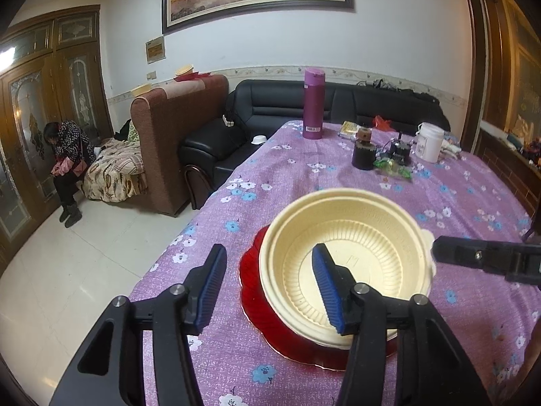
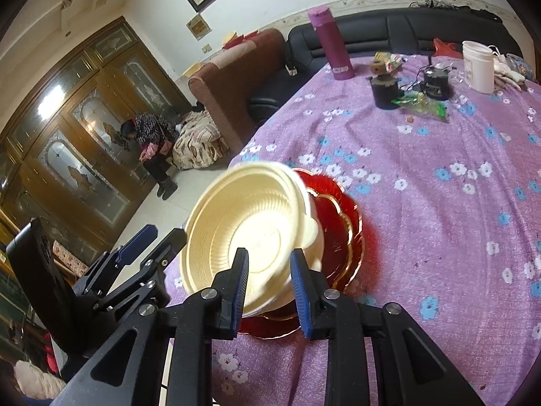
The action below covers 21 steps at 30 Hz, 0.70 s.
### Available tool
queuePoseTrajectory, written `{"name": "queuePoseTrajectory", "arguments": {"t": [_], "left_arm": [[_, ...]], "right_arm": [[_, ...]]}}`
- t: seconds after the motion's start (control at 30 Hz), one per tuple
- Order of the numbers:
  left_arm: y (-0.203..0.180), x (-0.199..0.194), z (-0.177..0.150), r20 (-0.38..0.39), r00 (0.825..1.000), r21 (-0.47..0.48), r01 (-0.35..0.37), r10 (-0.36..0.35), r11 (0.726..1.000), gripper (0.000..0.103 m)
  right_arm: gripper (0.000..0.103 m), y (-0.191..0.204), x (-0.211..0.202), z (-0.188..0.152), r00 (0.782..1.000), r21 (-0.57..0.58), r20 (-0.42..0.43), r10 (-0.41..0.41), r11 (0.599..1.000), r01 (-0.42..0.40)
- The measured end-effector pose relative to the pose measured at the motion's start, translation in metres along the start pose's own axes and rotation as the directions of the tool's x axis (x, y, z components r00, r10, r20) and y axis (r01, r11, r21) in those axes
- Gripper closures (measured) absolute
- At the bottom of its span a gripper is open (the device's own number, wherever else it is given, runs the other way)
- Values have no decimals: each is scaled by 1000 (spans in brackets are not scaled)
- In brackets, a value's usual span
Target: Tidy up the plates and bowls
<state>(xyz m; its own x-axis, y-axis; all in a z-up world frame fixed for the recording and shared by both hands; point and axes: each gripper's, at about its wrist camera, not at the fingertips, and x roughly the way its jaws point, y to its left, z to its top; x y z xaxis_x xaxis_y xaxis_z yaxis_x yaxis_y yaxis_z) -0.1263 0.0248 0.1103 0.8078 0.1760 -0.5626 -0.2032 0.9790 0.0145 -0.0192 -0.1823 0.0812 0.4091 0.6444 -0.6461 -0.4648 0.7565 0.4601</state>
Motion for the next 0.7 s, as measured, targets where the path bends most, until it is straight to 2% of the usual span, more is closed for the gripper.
{"name": "queuePoseTrajectory", "arguments": {"t": [0.2,0.33,0.47,0.6,0.7], "left_arm": [[25,-6,9,-2,999,-74,38,-38,997,51],[48,-7,11,-6,1000,-112,4,-5,994,50],[66,1,7,-50,999,-131,13,-20,991,50],[84,12,-3,-109,992,-166,48,-67,985,50],[91,22,-12,-155,974,-180,137,-166,974,52]], "right_arm": [[75,-21,-14,4,999,45,41,-23,999,21],[75,-34,-15,2,999,72,38,-34,997,31],[75,-44,-12,-3,999,89,26,-44,995,41],[75,-51,-7,-8,999,103,12,-51,993,49],[75,-56,-3,-12,998,112,-1,-56,992,56]]}}
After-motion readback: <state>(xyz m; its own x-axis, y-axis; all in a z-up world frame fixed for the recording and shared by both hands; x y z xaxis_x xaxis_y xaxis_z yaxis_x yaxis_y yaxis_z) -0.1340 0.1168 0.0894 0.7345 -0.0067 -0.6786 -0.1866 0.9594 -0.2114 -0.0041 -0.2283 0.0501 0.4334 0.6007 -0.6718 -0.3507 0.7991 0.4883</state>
